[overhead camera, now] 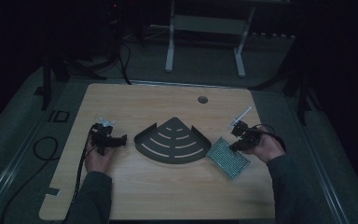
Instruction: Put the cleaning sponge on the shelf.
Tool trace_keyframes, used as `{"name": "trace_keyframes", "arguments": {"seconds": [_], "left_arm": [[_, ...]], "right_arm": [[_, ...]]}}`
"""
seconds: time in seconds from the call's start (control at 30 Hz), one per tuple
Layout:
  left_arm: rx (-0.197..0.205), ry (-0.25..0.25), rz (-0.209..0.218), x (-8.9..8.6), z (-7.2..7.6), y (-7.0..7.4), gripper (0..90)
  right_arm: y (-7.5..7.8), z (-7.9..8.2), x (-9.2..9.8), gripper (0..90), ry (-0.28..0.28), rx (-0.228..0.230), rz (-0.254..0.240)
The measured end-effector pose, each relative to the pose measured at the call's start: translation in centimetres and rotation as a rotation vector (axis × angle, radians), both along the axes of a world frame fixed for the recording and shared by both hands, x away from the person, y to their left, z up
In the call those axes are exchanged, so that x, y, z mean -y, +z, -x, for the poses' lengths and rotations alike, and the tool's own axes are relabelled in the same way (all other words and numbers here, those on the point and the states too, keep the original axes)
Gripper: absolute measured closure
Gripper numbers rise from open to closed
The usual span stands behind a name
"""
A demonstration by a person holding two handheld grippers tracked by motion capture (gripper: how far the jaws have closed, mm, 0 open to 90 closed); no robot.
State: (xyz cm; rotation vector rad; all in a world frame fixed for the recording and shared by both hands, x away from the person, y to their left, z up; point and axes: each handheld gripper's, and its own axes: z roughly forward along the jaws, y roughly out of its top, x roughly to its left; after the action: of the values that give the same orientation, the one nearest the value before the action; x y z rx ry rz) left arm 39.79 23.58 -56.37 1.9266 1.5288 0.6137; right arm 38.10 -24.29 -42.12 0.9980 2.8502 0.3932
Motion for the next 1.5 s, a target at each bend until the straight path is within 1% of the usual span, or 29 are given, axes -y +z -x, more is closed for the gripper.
{"name": "trace_keyframes", "arguments": {"seconds": [0.37,0.47,0.83,1.1,1.27,1.5], "left_arm": [[-0.001,0.0,0.0,0.0,0.0,0.0,9.2],[-0.001,0.0,0.0,0.0,0.0,0.0,9.3],[0.0,0.001,0.002,0.0,0.0,0.0,9.2],[-0.001,0.0,-0.001,0.0,0.0,0.0,9.2],[-0.001,-0.001,-0.001,0.0,0.0,0.0,9.2],[0.001,0.001,0.002,0.0,0.0,0.0,9.3]], "right_arm": [[1.3,-0.7,-0.1,89.8,-0.009,0.017,-0.013],[1.7,-0.9,-0.3,89.8,-0.004,0.019,-0.013],[3.1,-1.6,-1.4,89.8,0.001,0.028,-0.012],[4.0,-2.0,-2.2,89.8,0.007,0.043,-0.013],[4.3,-2.4,-2.8,89.8,0.006,0.049,-0.018],[4.4,-3.0,-3.2,89.7,0.002,0.054,-0.024]]}}
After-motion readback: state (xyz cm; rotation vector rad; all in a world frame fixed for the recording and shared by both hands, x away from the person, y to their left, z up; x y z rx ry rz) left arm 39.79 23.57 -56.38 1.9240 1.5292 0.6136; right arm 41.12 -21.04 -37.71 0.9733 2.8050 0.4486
